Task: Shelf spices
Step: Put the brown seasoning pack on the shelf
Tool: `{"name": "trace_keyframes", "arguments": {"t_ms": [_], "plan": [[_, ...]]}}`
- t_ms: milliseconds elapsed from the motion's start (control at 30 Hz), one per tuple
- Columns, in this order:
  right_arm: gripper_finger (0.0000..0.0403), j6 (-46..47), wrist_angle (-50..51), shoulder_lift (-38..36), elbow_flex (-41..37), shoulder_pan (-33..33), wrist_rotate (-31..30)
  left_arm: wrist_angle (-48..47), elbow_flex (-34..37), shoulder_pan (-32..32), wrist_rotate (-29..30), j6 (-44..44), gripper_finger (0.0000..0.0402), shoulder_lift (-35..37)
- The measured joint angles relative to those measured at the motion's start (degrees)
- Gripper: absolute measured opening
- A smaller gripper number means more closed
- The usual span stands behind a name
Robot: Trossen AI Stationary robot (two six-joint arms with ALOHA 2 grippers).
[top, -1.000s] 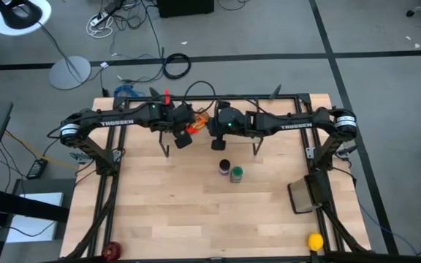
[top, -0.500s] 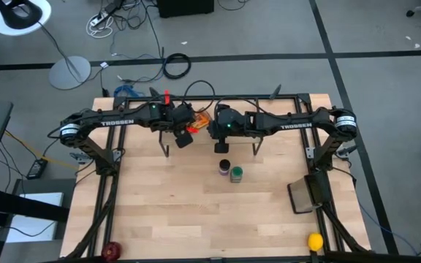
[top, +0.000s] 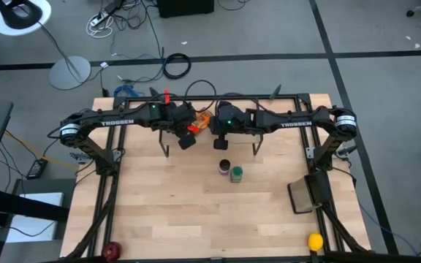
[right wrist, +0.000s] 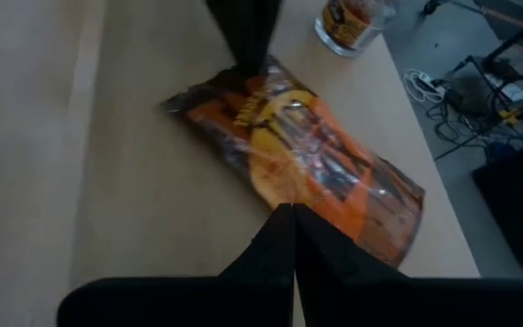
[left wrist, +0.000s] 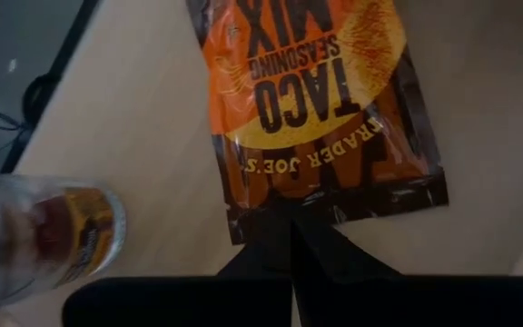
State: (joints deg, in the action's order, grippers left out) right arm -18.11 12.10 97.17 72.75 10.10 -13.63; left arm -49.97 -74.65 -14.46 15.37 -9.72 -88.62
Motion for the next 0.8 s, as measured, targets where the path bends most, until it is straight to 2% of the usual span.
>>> {"name": "trace_keyframes", "arguments": {"t_ms": [433,800], "plan": [[0.0,0.49,-3.4,-0.02,0.0,1.3,-0.24,0.54,0.0,1.78,-1.11,-1.33,0.0,0.0],[0.0,-0.98,3.63,-0.02,0.0,-0.23,0.42,0.32,0.0,1.79,-0.24,-2.8,0.0,0.0]]}}
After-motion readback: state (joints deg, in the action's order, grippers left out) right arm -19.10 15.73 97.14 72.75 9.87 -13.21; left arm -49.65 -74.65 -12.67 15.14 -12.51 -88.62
